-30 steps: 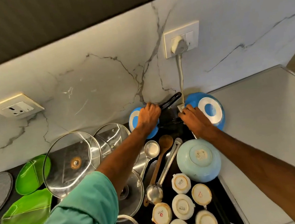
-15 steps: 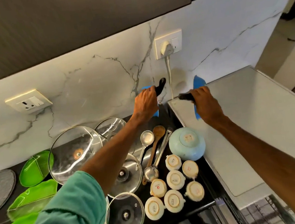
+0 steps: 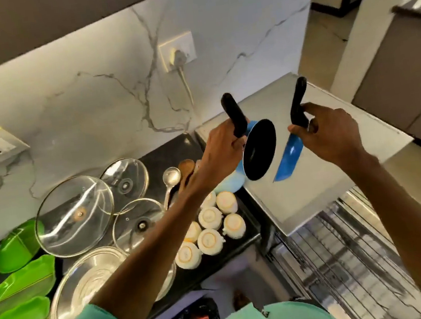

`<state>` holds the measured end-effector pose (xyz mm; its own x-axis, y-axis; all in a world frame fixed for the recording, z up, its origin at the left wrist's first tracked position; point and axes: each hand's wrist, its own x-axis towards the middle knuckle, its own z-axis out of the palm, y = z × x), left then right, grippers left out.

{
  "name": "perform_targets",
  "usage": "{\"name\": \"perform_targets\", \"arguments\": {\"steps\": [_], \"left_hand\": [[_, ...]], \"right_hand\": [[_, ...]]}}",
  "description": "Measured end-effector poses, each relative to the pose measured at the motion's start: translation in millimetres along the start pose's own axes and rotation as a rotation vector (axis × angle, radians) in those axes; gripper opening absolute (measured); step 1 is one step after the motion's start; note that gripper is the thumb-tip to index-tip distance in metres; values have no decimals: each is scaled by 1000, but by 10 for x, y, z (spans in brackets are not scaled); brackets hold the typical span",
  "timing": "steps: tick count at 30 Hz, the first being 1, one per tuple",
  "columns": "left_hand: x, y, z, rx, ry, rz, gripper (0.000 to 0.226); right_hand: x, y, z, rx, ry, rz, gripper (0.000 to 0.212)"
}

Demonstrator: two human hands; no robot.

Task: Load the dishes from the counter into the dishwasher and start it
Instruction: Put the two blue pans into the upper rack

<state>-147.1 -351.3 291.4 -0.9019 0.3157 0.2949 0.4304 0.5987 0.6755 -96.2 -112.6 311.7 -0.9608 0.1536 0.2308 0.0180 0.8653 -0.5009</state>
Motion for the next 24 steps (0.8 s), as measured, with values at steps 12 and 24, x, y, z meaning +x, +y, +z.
{"name": "perform_targets", "arguments": {"steps": [12, 24], "left_hand": [[-1265, 1295, 1526, -33, -342, -175, 26], [-2032, 1636, 2412, 123, -614, -345, 14]], "right_hand": [[-1575, 1541, -579, 503, -185, 442, 20], [-2523, 2197, -638, 1308, -257, 762, 40]]}}
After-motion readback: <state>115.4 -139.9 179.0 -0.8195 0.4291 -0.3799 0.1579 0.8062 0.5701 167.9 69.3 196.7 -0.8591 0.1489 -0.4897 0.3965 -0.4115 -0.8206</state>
